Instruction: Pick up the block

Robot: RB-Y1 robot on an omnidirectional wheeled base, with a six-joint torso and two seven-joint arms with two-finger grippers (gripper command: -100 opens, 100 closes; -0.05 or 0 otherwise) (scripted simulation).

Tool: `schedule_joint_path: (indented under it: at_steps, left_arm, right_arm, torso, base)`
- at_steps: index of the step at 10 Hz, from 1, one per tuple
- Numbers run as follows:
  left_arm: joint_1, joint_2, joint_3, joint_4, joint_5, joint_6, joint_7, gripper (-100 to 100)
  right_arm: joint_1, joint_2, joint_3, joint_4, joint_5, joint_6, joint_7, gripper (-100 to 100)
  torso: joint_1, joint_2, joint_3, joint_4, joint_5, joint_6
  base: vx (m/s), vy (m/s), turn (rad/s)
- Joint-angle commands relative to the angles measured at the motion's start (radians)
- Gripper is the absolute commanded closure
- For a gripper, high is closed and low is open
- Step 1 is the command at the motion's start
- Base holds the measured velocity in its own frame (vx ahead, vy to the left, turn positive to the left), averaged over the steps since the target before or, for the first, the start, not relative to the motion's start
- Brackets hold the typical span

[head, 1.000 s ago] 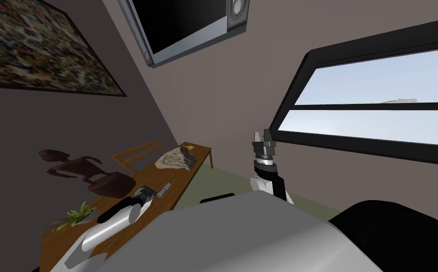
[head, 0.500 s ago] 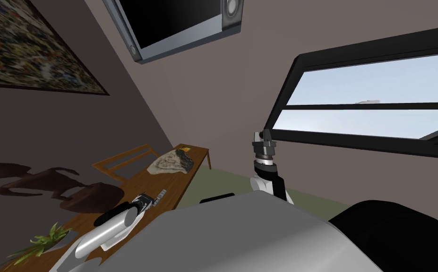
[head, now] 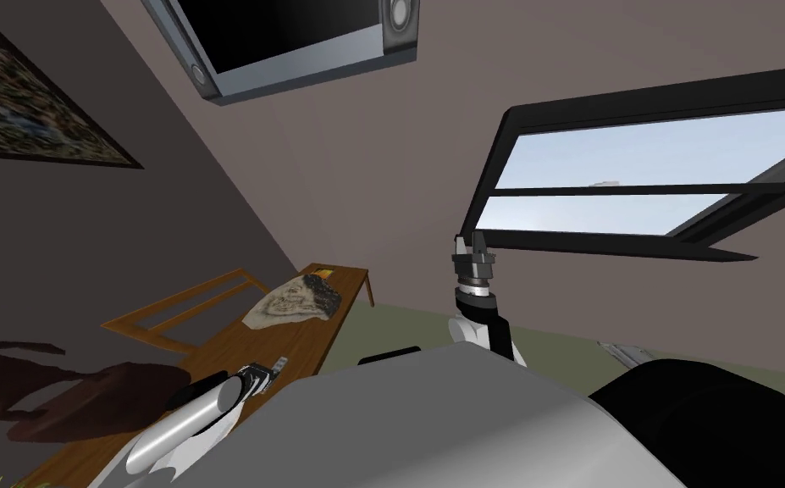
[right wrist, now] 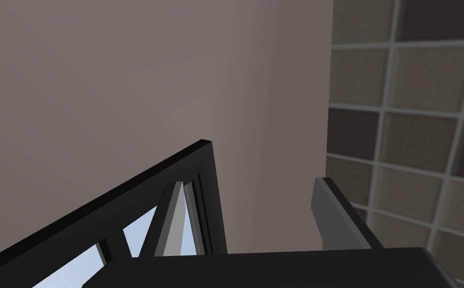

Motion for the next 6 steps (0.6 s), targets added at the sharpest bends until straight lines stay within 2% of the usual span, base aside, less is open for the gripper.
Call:
schedule_joint_path:
  at_steps: [1, 2, 3, 5, 6]
  left_arm:
    - [0.006, 0.008, 0.002, 0.006, 0.016, 0.039, 0.012, -100]
    - [0.003, 0.020, 0.001, 0.042, 0.039, 0.073, 0.032, -100]
    - [0.003, 0.020, 0.001, 0.042, 0.039, 0.081, 0.032, -100]
    - [-0.001, 0.042, -0.003, 0.109, 0.082, 0.148, 0.067, -100]
    - [-0.001, 0.042, -0.003, 0.109, 0.082, 0.158, 0.067, -100]
  right_arm:
    - [0.000, 0.000, 0.000, 0.000, 0.000, 0.000, 0.000, 0]
    - [0.000, 0.000, 0.000, 0.000, 0.000, 0.000, 0.000, 0]
    - [0.000, 0.000, 0.000, 0.000, 0.000, 0.000, 0.000, 0]
    - [0.000, 0.000, 0.000, 0.000, 0.000, 0.000, 0.000, 0]
    - [0.000, 0.000, 0.000, 0.000, 0.000, 0.000, 0.000, 0]
  torso:
    - [0.000, 0.000, 0.000, 0.000, 0.000, 0.000]
    - [0.000, 0.000, 0.000, 0.000, 0.000, -0.001]
    - [0.000, 0.000, 0.000, 0.000, 0.000, 0.000]
    - [0.000, 0.001, 0.000, 0.000, 0.000, 0.000]
    - [0.001, 0.000, 0.000, 0.000, 0.000, 0.000]
  base:
    - [0.021, 0.048, -0.106]
    - [0.029, 0.050, -0.204]
    - [0.021, 0.046, -0.100]
    - [0.023, 0.061, -0.237]
    - [0.026, 0.068, -0.081]
